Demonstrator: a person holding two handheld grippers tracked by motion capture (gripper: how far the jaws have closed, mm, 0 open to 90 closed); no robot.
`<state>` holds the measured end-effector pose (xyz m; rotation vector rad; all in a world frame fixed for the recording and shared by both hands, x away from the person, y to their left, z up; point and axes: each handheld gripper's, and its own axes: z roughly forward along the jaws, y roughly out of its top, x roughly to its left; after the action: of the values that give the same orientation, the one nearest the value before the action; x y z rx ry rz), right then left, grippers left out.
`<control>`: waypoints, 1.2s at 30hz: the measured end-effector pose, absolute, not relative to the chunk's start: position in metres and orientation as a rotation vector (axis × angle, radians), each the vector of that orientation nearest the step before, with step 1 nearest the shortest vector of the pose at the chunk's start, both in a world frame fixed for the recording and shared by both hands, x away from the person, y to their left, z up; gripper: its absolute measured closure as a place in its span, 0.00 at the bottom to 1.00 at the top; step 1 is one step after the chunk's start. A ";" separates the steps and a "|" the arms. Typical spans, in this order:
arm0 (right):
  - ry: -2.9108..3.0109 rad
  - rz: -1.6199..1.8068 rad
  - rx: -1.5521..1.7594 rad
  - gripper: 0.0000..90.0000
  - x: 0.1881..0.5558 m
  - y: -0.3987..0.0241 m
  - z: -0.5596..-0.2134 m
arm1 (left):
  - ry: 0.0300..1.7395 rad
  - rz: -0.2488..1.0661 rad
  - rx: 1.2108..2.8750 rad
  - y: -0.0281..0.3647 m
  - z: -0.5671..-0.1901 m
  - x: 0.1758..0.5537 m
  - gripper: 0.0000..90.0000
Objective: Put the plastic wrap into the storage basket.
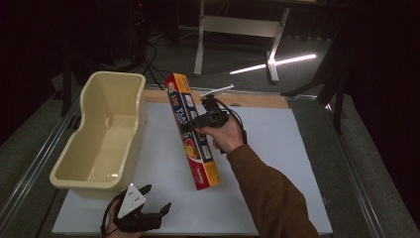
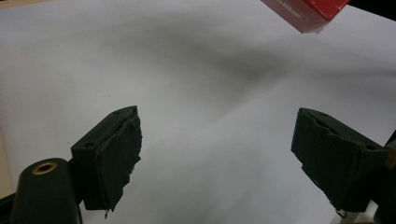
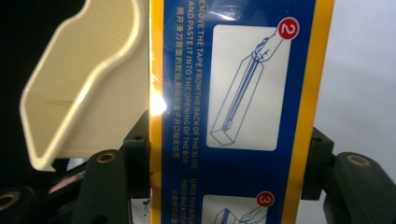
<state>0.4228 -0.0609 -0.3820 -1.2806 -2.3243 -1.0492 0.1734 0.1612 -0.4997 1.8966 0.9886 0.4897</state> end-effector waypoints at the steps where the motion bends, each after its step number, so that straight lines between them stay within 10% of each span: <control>1: -2.316 -1.051 -1.279 0.44 0.423 -0.059 -0.381 | 0.990 0.490 1.896 0.161 -0.500 0.173 0.18; 36: -1.893 -1.199 -1.318 0.44 0.437 -0.011 -0.374 | 0.971 0.503 1.892 0.160 -0.499 0.172 0.18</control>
<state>0.4371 -0.0108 -0.3741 -1.3184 -1.8934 -1.1993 0.1719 0.1600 -0.4990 1.8917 0.9707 0.5025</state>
